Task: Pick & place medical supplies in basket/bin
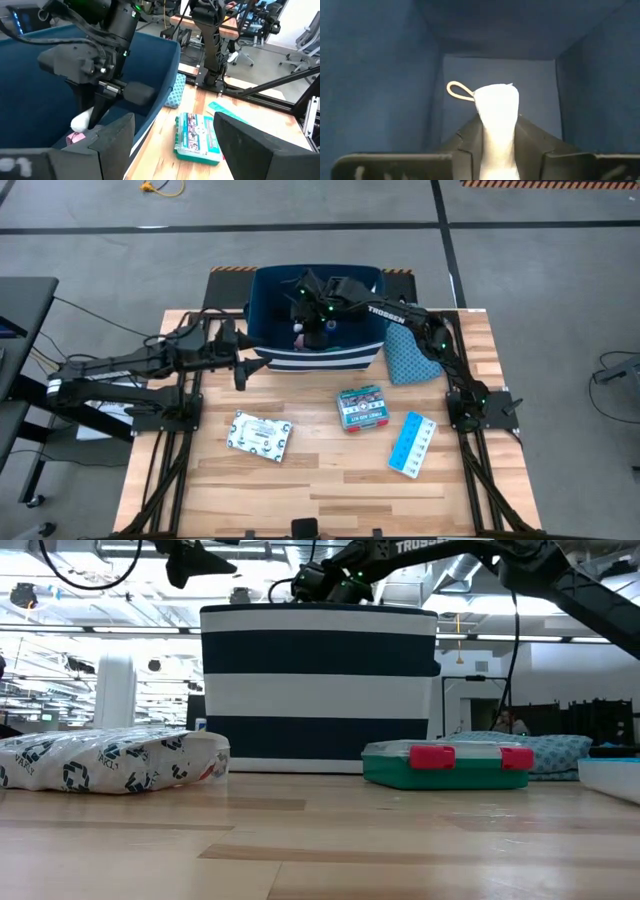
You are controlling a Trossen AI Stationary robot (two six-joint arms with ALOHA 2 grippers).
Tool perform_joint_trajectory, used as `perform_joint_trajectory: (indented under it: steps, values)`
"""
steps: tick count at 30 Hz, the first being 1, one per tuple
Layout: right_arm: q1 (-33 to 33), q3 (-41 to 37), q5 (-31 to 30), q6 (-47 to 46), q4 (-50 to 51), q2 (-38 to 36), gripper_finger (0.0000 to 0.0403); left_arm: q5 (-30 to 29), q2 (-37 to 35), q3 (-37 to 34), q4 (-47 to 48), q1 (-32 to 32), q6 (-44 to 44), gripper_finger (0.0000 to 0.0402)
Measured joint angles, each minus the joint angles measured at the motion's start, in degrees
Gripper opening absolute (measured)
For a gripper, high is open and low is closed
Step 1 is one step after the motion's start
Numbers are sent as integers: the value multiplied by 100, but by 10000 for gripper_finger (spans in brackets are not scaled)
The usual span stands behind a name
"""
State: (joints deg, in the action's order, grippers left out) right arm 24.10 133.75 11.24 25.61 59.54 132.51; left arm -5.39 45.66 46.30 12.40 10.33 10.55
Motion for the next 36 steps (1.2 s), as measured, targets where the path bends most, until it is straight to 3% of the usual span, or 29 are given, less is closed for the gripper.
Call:
perform_joint_trajectory:
  steps: [15, 36]
  values:
    - [-9, 82, -84, -28, 228, -63, 235, 46, 42, 0, 22, 0, -31, 261]
    - [-11, 90, -87, -510, 396, -1371, 244, 523, 40, 0, 62, -9, -9, 261]
